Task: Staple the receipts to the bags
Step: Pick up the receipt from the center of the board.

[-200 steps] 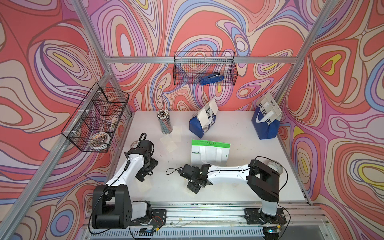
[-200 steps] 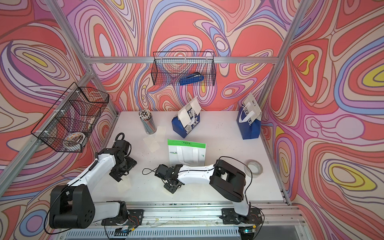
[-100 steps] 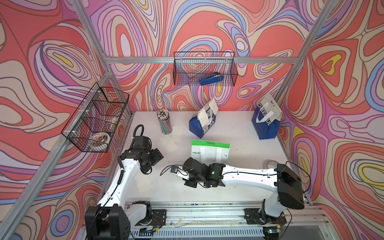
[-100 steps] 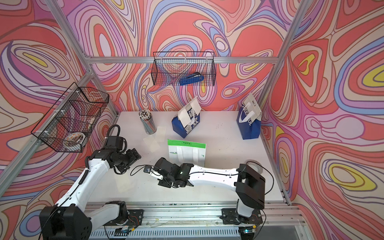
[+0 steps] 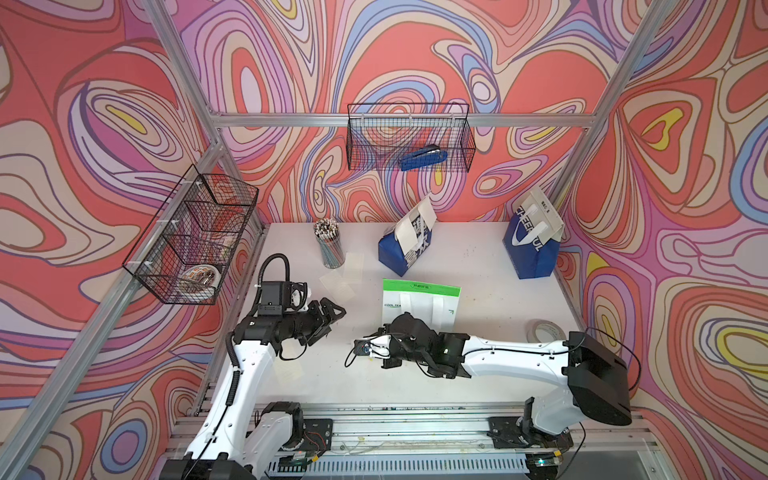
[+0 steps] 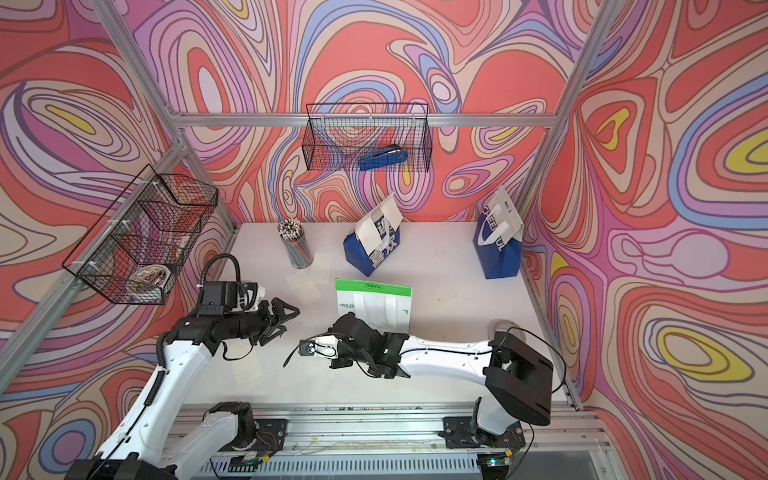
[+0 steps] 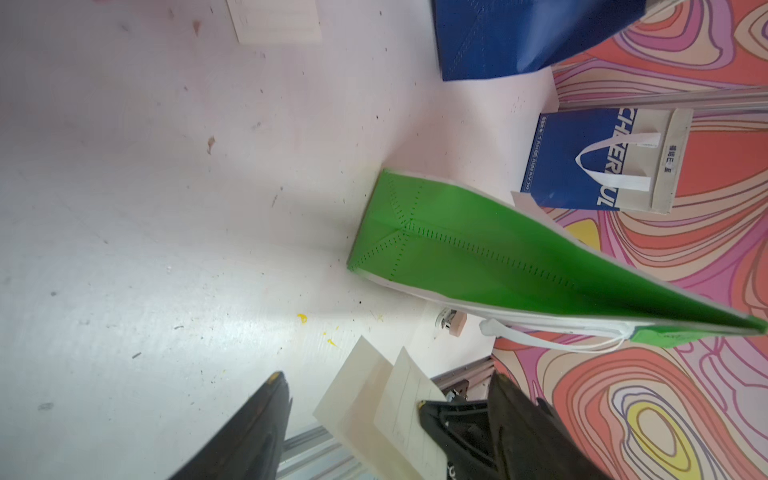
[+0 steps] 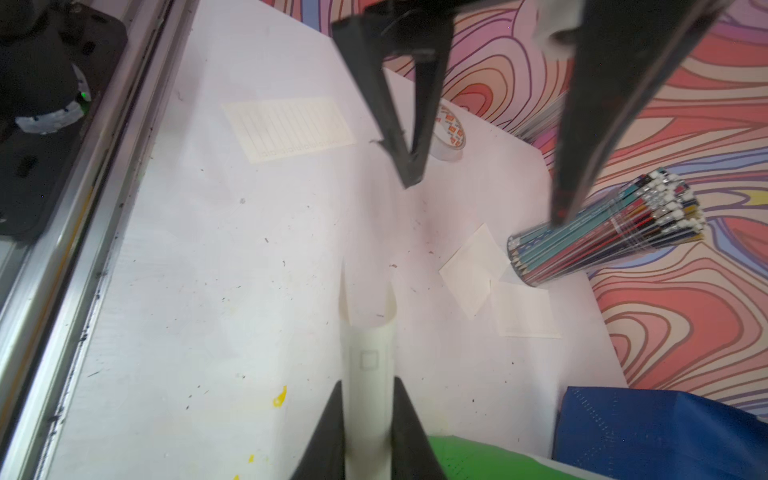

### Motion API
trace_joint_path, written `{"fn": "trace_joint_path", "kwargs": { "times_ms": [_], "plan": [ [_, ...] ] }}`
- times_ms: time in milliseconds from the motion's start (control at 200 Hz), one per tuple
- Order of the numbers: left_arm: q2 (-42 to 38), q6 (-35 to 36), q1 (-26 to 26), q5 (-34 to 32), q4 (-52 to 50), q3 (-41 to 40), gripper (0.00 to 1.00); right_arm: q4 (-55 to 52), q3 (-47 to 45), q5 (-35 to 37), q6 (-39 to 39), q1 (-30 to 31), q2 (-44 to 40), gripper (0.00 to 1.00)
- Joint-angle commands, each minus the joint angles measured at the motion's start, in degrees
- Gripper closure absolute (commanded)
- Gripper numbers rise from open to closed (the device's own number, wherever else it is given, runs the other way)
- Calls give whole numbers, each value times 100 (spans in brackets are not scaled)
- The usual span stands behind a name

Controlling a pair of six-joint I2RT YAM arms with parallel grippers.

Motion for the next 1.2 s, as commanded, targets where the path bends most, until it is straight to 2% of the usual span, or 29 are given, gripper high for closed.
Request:
{"fn": "trace_joint_path", "kwargs": {
  "times_ms": [0,235,431,706,891,1022,1192],
  "plan": [
    [-93,-280,-86,293,17,-94,24,589,48,-266,-114,-69,95,81],
    [-30,-662,-174,251,203,-99,31,716,306,-418,-97,-96,449,80],
    [110,-391,-184,-26,-94,178,36,650,366,-483,-145,-96,521,79],
    [170,-732,-289,259,278,-22,40,766,514,-215,43,-96,664,79],
    [242,-918,-340,367,456,-32,43,737,585,-384,60,-96,764,79],
    [286,-935,-369,435,528,-14,61,744,621,-390,155,-96,858,79],
    [295,-859,-377,406,560,-91,98,821,586,-286,222,-96,851,79]
  ]
}}
